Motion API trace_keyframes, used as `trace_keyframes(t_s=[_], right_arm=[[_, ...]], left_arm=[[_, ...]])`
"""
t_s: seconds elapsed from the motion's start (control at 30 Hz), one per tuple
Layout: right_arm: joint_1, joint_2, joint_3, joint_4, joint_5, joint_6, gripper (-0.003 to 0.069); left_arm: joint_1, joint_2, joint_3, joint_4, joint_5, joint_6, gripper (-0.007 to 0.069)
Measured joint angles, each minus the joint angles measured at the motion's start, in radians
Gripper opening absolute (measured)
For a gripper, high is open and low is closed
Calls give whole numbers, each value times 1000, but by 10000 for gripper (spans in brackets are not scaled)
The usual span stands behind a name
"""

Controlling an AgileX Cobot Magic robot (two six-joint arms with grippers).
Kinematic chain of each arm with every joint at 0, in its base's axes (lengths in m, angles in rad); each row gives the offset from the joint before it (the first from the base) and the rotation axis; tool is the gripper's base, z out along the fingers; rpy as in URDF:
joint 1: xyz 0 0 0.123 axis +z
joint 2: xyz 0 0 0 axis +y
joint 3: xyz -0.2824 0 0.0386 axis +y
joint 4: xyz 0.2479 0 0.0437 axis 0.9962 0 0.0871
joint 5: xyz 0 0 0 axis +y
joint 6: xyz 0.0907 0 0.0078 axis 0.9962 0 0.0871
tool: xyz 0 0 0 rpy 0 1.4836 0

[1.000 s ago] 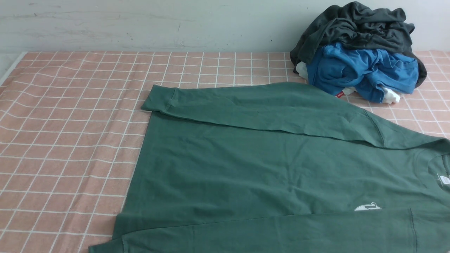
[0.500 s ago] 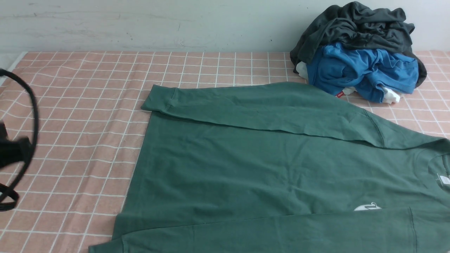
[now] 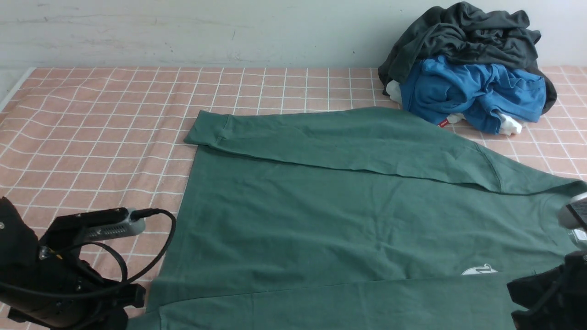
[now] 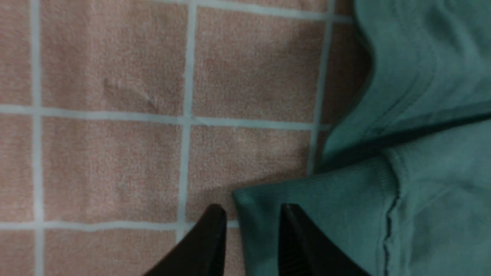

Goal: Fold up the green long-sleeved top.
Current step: Use the left arm to clamp the cuff closest to it

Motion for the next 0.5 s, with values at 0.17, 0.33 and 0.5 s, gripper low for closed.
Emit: trace_keyframes(t_s=[0.17,0.33,0.5], right_arm=[[2,0,0,29,-8,-7,-14],[2,0,0,37,-8,-10,-14],[2,0,0,46,-9,-10,-14]], left_arm=[[1,55,-19,-29,17,19,282],[3,52,-20,-50,19,64,164],[3,-12,-39,-62,70,77,17]])
